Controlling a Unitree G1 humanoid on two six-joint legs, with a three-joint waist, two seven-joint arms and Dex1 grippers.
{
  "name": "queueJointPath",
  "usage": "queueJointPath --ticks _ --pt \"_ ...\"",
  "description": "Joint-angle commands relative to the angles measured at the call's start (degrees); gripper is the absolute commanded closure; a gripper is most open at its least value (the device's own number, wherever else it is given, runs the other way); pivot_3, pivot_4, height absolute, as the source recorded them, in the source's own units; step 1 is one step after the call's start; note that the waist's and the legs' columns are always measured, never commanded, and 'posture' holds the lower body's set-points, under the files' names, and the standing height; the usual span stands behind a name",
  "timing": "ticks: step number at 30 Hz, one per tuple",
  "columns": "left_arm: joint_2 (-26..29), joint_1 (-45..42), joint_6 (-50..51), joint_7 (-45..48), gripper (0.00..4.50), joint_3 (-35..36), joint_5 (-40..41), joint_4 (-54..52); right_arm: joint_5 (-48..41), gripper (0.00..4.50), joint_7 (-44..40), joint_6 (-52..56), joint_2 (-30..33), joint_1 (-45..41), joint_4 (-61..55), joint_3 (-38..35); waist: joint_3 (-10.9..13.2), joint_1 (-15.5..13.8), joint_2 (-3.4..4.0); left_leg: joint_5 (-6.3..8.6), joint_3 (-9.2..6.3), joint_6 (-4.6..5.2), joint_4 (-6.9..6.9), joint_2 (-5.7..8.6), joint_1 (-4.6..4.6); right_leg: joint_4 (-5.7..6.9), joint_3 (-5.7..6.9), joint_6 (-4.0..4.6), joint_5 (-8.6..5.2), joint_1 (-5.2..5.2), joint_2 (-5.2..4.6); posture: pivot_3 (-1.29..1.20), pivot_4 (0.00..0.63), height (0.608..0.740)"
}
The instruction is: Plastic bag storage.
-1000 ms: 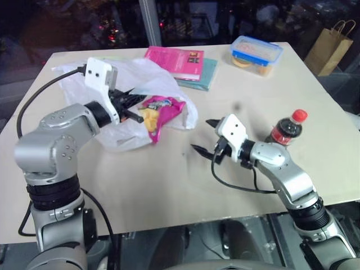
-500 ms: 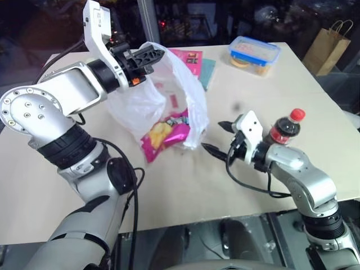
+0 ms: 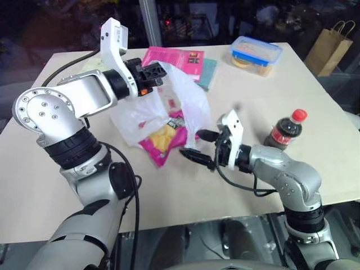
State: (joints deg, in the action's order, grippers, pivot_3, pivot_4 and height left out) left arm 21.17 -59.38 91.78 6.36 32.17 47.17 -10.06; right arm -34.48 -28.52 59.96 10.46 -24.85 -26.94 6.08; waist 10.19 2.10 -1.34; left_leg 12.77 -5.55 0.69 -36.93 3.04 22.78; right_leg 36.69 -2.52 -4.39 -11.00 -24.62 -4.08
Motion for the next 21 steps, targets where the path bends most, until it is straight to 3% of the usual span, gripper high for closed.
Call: queueJointPath --ticks 1,3,7,10,13,17,21 --pt "0.37 0.05 -1.74 1.23 4.48 -1.28 -0.14 -1.77 1.85 0.0 2.69 -0.01 0.25 -2.48 3.76 0.09 0.0 -0.01 0.0 0.0 0.0 0.0 0.0 0.01 0.0 0.0 0.0 0.0 0.0 0.0 0.0 0.0 0.15 0.74" --pt "0.48 0.33 -2.06 1.61 4.48 -1.51 -0.22 -2.0 4.08 0.0 5.1 -1.21 -0.57 -3.65 6.7 0.63 0.0 0.03 0.0 0.0 -0.03 -0.01 0.0 0.1 0.0 0.01 0.02 0.01 0.0 -0.01 0.01 0.0 0.15 0.74" --pt "1.67 1.1 -2.04 2.69 4.5 -1.6 -0.14 -1.99 7.58 1.56 7.79 -3.36 0.14 -5.39 9.13 0.02 0.0 0.18 0.01 -0.01 0.05 -0.03 0.07 0.09 0.01 0.02 -0.05 0.02 0.0 -0.1 0.02 0.0 0.15 0.74" --pt "3.8 2.38 0.07 4.53 4.5 -0.67 1.17 -1.89 10.39 3.11 8.21 -5.88 3.1 -6.99 10.74 -1.07 0.01 0.27 0.01 0.0 0.07 -0.03 0.08 0.11 0.02 0.01 -0.08 0.02 0.0 -0.11 0.02 0.0 0.15 0.74" --pt "8.32 4.74 0.72 7.46 4.5 -0.9 7.5 -0.27 14.7 4.44 7.45 -9.92 8.16 -10.95 15.23 -1.26 0.02 0.27 0.03 0.0 0.08 -0.02 0.09 0.12 0.01 0.01 -0.08 0.01 0.0 -0.11 0.02 0.0 0.15 0.74" --pt "12.5 7.03 0.72 7.22 4.5 -4.23 18.85 1.04 20.03 4.44 4.87 -17.32 12.93 -18.69 26.38 0.18 0.02 0.23 0.03 0.0 0.1 -0.02 0.09 0.1 0.01 0.01 -0.08 0.01 0.0 -0.11 0.02 0.0 0.15 0.74" --pt "7.38 3.72 0.72 -1.31 4.5 -2.49 26.98 4.13 24.92 4.44 -0.47 -24.9 14.72 -25.15 37.82 4.6 0.04 -0.02 -0.03 0.0 0.09 0.0 0.07 0.07 0.02 -0.04 -0.04 0.01 0.0 -0.04 -0.03 0.0 0.15 0.74"
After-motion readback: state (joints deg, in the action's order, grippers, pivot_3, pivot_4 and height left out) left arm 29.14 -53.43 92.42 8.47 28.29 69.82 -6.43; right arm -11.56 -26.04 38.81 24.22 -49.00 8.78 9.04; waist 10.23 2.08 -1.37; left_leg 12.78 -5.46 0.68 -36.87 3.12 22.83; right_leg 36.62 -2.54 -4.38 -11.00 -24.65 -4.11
